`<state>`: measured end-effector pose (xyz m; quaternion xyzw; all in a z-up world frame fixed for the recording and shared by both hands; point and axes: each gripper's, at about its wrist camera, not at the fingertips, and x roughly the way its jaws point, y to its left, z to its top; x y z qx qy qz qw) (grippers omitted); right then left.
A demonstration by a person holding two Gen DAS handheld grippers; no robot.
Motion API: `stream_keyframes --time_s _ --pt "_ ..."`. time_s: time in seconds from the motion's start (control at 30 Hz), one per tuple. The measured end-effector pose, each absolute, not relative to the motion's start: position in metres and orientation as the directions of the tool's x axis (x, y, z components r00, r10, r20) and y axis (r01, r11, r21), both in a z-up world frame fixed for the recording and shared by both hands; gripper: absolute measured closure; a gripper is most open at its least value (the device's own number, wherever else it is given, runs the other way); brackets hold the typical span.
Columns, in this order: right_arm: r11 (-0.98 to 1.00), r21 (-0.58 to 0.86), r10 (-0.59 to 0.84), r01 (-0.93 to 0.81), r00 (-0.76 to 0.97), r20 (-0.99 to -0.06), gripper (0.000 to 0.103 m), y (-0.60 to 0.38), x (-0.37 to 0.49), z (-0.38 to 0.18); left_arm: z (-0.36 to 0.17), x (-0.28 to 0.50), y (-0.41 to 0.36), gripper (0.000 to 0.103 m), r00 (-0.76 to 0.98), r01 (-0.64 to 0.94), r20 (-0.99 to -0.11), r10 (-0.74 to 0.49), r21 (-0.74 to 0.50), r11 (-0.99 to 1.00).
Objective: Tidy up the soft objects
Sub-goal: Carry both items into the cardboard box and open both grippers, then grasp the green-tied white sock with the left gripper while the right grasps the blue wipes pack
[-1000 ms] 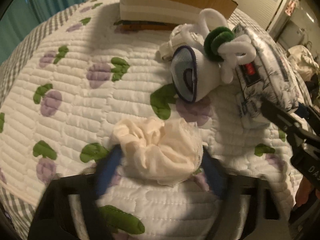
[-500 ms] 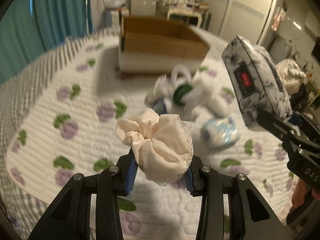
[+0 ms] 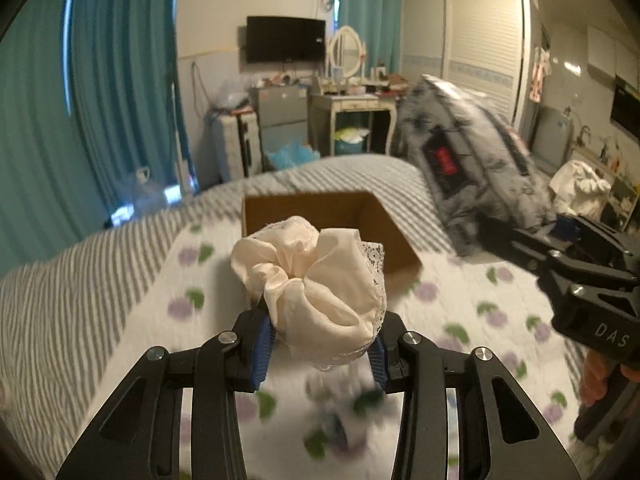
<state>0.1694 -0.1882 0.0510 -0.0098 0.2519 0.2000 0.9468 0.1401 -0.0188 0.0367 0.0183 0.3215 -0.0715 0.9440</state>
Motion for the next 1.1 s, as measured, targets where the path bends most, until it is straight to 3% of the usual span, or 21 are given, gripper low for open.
stream_keyframes --time_s 0.27,0.43,0.53,0.57,0.6,0.67,0.83,1.1 --pt "0.895 0.203 0.441 -0.398 0.715 -0.543 0.039 -0.174 0.290 0.006 0.000 0.246 -0.020 0.064 0.747 0.178 -0.655 -0.113 0.033 0.983" --pt "0.896 0.228 0.438 -0.381 0.670 -0.599 0.039 -0.171 0.325 -0.031 -0.029 0.273 -0.015 0.064 0.719 0.187 -0.686 -0.114 0.032 0.982" --pt "0.888 0.289 0.459 -0.357 0.655 -0.600 0.032 -0.181 0.334 -0.043 -0.034 0.273 -0.020 0.059 0.719 0.184 -0.688 -0.102 0.046 0.982" --pt "0.887 0.308 0.462 -0.344 0.655 -0.598 0.027 -0.186 0.334 -0.045 -0.035 0.275 -0.020 0.043 0.717 0.185 -0.689 -0.104 0.045 0.982" --pt "0.891 0.309 0.454 -0.333 0.660 -0.598 0.027 -0.188 0.333 -0.046 -0.034 0.272 -0.020 0.020 0.721 0.185 -0.684 -0.111 0.035 0.982" --pt "0.905 0.286 0.425 -0.315 0.680 -0.597 0.023 -0.194 0.327 -0.040 -0.027 0.264 -0.022 0.013 0.746 0.174 -0.656 -0.114 0.026 0.984" --pt "0.928 0.237 0.372 -0.288 0.735 -0.567 0.018 -0.215 0.297 0.002 -0.001 0.247 -0.022 0.013 0.737 0.137 -0.670 -0.087 0.022 0.990" --pt "0.957 0.107 0.287 -0.270 0.823 -0.490 0.010 -0.232 0.201 0.097 0.082 0.155 -0.023 0.012 0.823 0.171 -0.558 -0.109 0.060 0.984"
